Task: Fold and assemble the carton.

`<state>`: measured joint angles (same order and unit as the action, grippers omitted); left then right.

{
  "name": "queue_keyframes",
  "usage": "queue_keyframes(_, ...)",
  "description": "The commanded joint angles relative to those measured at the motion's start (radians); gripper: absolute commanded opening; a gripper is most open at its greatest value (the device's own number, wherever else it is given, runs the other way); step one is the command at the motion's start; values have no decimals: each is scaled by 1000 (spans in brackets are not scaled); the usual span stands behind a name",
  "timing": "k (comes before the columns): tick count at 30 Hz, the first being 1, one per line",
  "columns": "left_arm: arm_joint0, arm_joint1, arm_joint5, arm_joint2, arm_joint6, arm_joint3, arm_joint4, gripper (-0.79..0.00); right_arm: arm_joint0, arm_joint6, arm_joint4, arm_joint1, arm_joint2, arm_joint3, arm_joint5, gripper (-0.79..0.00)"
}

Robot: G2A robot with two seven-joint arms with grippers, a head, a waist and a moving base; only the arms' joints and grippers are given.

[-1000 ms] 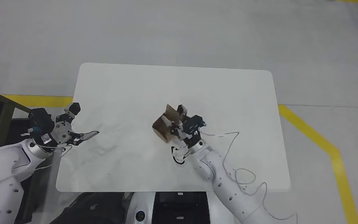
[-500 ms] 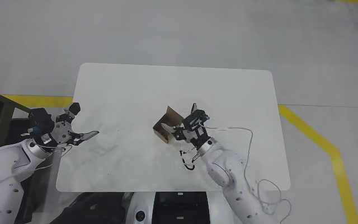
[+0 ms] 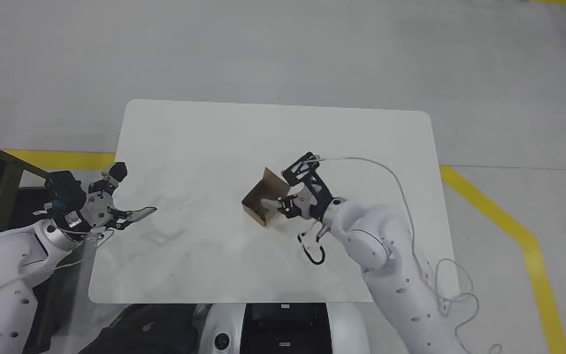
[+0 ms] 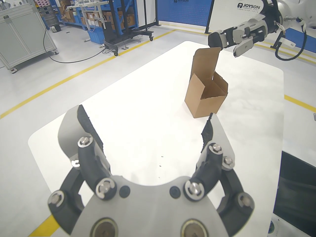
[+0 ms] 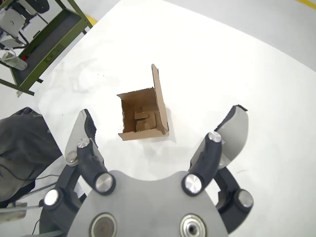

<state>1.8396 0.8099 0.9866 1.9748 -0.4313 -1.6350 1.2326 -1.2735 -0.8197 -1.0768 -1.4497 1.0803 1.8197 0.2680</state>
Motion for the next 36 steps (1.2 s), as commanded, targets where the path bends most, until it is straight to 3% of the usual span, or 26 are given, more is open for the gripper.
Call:
queue_keyframes(1,0,0,0,0,0,0,0,0,44,-54,34,-2,-7,-31,-1,0)
queue_keyframes(4,0,0,0,0,0,0,0,0,96,-92,71,-5,-21,-75,-6,-9)
queue_keyframes(5,0,0,0,0,0,0,0,0,112,-100,79,-6,-24,-89,-8,-49)
queue_keyframes(9,0,0,0,0,0,0,0,0,162,-126,128,-9,-33,-139,-13,-425)
queue_keyframes(11,0,0,0,0,0,0,0,0,178,-139,148,-9,-37,-156,-11,-520)
queue_keyframes(14,0,0,0,0,0,0,0,0,190,-147,157,-7,-43,-169,-12,-773)
queue_keyframes(23,0,0,0,0,0,0,0,0,173,-155,205,2,-41,-154,-20,-785)
queue_keyframes(31,0,0,0,0,0,0,0,0,87,-35,311,14,-15,-63,33,-785)
queue_keyframes(36,0,0,0,0,0,0,0,0,29,62,499,17,24,-76,49,-785)
